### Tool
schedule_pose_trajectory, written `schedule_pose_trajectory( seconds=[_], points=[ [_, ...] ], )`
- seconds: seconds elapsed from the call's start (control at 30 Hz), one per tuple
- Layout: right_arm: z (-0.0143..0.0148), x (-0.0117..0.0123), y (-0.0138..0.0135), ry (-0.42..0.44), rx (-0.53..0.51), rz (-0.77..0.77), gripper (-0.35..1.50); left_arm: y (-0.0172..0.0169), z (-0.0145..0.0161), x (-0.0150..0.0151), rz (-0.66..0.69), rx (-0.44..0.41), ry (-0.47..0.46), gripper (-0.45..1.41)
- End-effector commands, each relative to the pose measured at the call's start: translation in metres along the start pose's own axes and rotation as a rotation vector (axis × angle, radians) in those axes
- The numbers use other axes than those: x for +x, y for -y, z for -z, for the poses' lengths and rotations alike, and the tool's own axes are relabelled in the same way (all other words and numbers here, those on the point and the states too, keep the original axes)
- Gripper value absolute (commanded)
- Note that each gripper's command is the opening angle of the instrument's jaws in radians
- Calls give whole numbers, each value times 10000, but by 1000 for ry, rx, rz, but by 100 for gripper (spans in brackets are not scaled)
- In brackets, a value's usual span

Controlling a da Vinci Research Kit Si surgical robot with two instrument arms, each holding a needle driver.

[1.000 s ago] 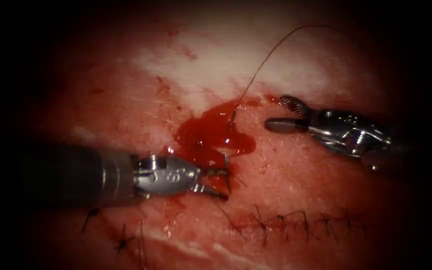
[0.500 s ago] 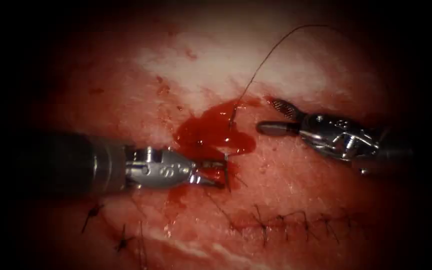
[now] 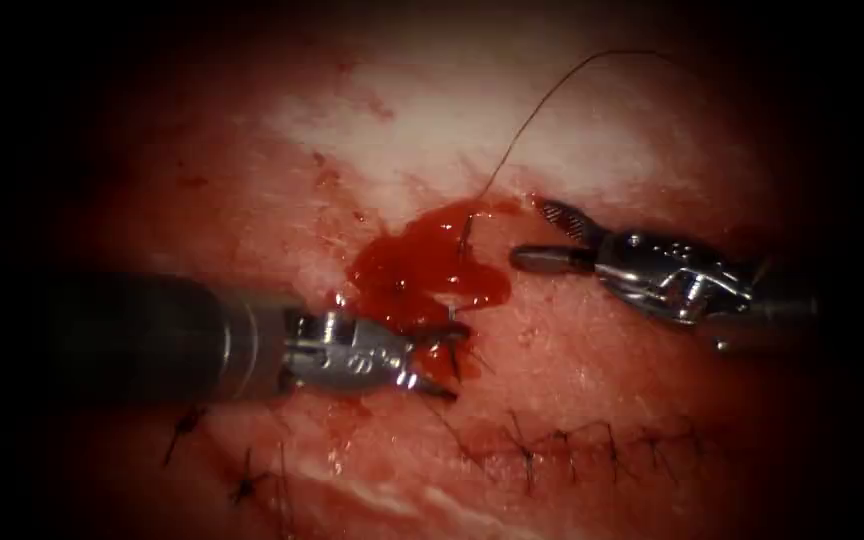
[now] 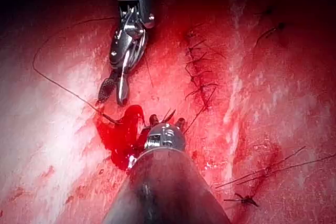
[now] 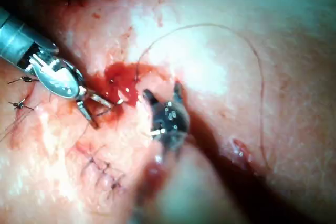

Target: Wound Closure

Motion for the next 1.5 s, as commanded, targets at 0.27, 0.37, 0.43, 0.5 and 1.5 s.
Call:
schedule_pose_trajectory(
  seconds=[0.27,0.37,0.43,0.5,1.5],
  points=[
    [-10,-7,8,0,-1,-1,108,5,-14,-4,51,33,-50,-45],
    [-10,-7,8,0,-1,-1,108,9,-11,-10,102,30,-57,-45],
    [-10,-7,8,0,-1,-1,108,10,-7,-13,153,23,-58,-45],
    [-10,-7,9,0,2,-1,108,10,-3,-16,217,15,-63,-45],
    [16,-6,48,49,437,-346,88,5,75,97,180,21,-190,-45]
  ],
)
